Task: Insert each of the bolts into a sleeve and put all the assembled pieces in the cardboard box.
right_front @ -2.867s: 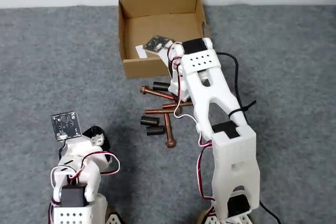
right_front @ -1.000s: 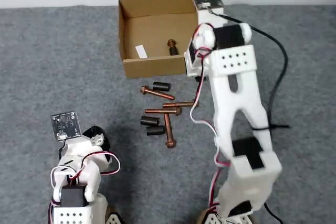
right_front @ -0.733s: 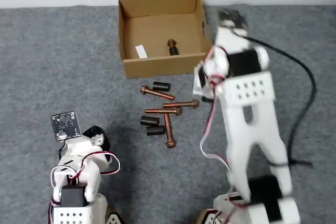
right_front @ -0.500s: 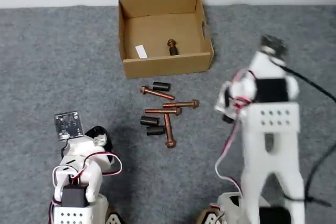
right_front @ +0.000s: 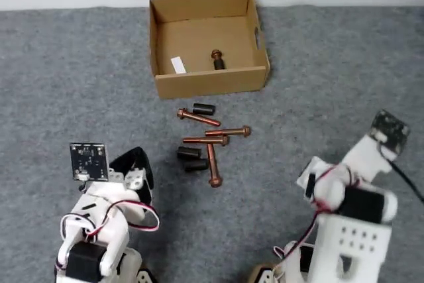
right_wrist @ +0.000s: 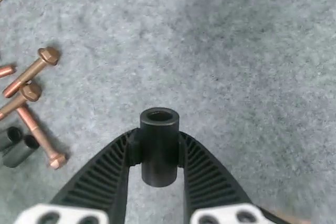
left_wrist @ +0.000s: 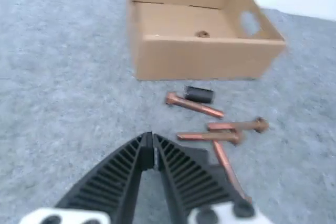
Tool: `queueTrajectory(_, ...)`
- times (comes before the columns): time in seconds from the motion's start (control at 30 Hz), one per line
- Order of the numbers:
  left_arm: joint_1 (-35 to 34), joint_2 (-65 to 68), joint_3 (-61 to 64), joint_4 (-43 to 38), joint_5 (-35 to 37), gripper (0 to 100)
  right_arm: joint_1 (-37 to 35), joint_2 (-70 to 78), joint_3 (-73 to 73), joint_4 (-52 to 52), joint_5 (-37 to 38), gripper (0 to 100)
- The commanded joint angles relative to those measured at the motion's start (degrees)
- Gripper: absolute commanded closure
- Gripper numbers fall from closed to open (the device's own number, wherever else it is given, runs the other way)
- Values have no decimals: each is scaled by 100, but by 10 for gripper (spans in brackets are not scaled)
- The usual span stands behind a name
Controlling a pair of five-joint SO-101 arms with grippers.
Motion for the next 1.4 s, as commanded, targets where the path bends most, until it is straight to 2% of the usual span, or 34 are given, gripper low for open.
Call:
queueTrajectory(0.0,132,62,-347,79,26,994,75,-831,273,-277,79,991)
queueTrajectory(0.2,158,484,-576,79,26,994,84,-2053,897,-321,316,991)
queueTrajectory(0.43,536,3147,-2431,316,70,994,84,-3327,1424,-549,492,991)
queueTrajectory(0.57,659,4721,-3442,369,668,994,119,-3626,1582,-620,563,991)
queueTrajectory(0.7,659,5943,-4365,360,1292,994,532,-3679,1609,-620,589,991)
queueTrajectory(1.03,659,8879,-6554,440,2180,993,549,-3741,1741,-593,738,991)
queueTrajectory(1.37,677,11385,-8716,1398,2646,991,549,-4092,1820,-593,747,991)
